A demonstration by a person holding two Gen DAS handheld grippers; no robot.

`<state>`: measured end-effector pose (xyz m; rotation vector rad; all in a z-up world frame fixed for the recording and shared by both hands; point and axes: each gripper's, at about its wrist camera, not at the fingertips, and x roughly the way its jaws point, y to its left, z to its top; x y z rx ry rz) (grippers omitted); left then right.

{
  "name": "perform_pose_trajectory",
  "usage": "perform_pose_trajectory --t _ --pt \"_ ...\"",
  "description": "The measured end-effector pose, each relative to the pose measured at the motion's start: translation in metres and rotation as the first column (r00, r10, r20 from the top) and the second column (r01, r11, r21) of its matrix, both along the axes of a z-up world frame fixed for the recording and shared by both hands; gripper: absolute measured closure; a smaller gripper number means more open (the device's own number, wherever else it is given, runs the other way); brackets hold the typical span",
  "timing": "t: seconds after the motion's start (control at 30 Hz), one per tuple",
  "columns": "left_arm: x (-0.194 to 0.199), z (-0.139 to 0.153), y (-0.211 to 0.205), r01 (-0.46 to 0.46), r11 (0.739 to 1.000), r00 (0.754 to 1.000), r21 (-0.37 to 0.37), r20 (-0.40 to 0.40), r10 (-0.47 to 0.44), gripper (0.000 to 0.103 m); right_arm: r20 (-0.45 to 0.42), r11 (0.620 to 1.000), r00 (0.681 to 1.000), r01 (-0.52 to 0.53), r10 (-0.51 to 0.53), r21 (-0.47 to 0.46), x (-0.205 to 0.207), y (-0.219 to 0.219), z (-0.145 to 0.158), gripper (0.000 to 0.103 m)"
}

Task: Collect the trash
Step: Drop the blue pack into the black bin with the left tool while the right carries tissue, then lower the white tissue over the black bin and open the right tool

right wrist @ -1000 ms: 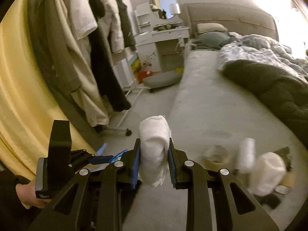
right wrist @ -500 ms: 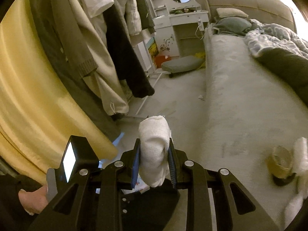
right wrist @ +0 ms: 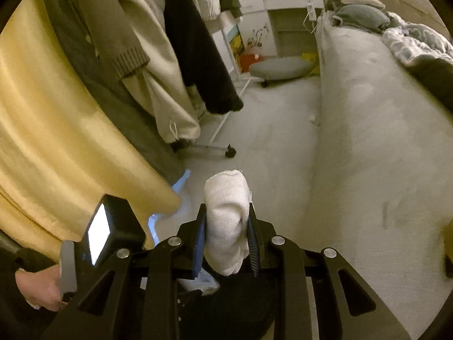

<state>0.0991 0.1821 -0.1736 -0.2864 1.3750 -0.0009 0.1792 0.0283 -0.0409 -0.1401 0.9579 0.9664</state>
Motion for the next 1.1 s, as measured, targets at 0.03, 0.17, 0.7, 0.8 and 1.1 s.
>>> perform_pose_trajectory --t 0.03,0.17,0.7,0.8,1.1 --pt "-0.002 0.001 0.003 -0.005 1.000 1.000 -0.005 0.004 0.005 0.012 -0.009 1.000 1.000 -0.006 0.006 -0.011 0.000 0.003 -0.004 0.077" --pt "-0.005 0.009 0.014 -0.024 1.000 0.999 0.012 0.027 0.023 0.012 -0.035 0.999 0.999 -0.020 0.019 -0.045 -0.002 0.014 -0.017 0.077" --pt "-0.032 0.098 0.065 -0.141 0.990 0.917 0.014 0.380 0.125 0.021 -0.129 0.979 0.990 -0.077 0.053 -0.190 -0.009 0.050 -0.077 0.077" --pt "-0.032 0.105 0.076 -0.150 0.989 0.897 0.010 0.421 0.132 0.023 -0.147 0.969 0.987 -0.100 0.067 -0.226 -0.014 0.057 -0.091 0.077" --pt "-0.046 0.154 0.082 -0.131 0.990 0.766 0.060 0.639 0.062 0.023 -0.180 0.926 0.973 -0.197 0.144 -0.323 -0.040 0.079 -0.131 0.077"
